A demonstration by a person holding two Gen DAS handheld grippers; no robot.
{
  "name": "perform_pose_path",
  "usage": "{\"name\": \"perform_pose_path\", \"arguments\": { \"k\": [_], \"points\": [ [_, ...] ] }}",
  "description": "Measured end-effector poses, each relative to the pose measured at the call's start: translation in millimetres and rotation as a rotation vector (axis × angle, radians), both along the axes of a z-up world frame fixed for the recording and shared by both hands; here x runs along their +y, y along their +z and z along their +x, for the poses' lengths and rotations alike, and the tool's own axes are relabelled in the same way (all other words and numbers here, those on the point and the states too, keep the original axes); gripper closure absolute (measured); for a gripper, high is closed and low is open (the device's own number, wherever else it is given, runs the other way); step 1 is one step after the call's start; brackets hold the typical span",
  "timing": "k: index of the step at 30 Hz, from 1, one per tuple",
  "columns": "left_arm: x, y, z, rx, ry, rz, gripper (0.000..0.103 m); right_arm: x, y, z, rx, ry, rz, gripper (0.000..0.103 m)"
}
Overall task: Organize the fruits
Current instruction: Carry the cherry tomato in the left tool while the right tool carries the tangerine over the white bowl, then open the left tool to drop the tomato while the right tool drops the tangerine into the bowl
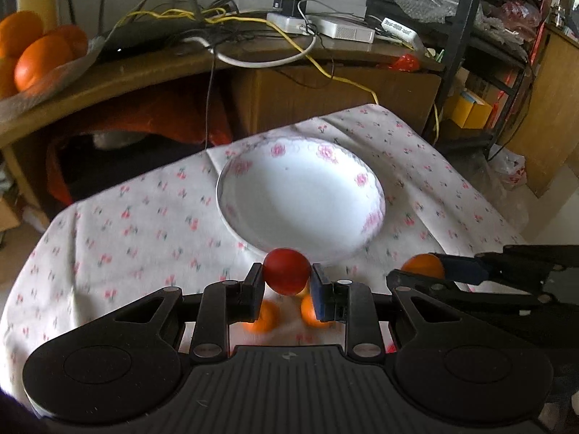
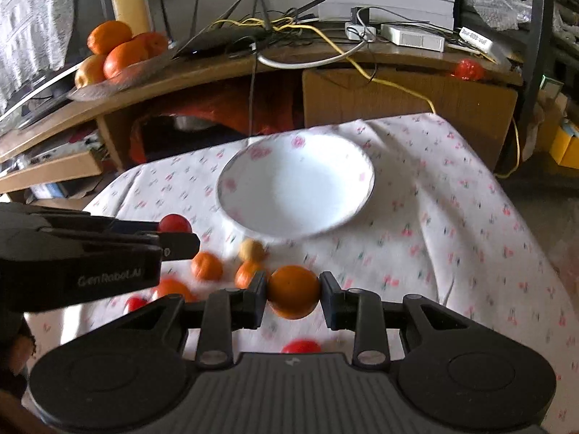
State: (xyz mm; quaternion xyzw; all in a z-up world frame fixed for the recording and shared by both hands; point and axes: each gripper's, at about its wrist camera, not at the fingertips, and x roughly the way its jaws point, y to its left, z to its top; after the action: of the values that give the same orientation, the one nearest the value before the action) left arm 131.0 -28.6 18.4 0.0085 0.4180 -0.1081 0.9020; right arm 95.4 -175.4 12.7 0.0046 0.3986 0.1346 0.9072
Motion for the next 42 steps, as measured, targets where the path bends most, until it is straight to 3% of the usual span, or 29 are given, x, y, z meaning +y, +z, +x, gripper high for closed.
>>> {"name": "perform_pose_path", "arguments": {
  "k": [10, 17, 33, 42],
  "points": [
    [-6.5, -23.1, 53.4, 0.06, 0.013, 0.021, 0.069, 6.5, -10.1, 73.9, 0.006, 0.0, -0.047, 0.072],
    [-11.3, -37.7, 69.8, 0.087, 0.015, 0.035, 0.07, 9.5, -27.7, 104.7, 0.033, 0.009, -0.071, 0.072],
    [-11.0, -40.8, 73.7, 0.09, 0.016, 0.03, 0.066, 8.3, -38.3, 118.8, 0.042, 0.013, -0.064, 0.071],
    [-9.9, -36.0, 72.1, 0.077, 0.027, 0.028, 0.055, 5.7, -35.3, 118.5, 0.025, 0.004, -0.056, 0.071]
  ]
}}
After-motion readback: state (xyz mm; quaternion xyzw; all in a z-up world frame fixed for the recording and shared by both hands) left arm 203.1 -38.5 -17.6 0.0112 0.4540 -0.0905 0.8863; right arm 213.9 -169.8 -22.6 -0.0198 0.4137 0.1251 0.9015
